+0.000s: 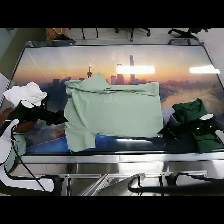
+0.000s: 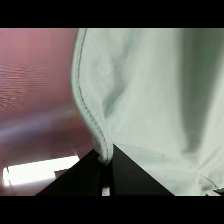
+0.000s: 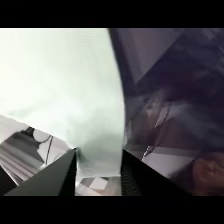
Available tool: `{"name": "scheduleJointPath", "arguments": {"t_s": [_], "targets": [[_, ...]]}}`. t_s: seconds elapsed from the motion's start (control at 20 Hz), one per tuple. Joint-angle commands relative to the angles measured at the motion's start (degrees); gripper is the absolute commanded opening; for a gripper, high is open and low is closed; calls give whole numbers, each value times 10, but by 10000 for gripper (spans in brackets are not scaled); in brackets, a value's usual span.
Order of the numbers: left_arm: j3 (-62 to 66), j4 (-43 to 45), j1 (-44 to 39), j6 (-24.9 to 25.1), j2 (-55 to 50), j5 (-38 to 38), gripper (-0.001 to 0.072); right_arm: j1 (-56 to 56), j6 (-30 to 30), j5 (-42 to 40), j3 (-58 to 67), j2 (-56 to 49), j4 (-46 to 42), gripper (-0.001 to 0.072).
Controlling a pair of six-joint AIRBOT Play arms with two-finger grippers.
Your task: Fold the shirts.
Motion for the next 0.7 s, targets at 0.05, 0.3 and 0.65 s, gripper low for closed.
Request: {"name": "scheduleJointPath", "arguments": {"t_s": [0.05, 0.3, 0.65], "targets": [[24, -12, -2, -2, 0, -36, 17, 38, -36, -33, 7, -17, 27, 50], [61, -73, 2, 21, 117, -66, 16, 27, -49, 7, 164, 60, 99, 18], [280, -217, 75, 43, 452, 36, 15, -26, -80, -65, 550, 249, 172, 17]]}}
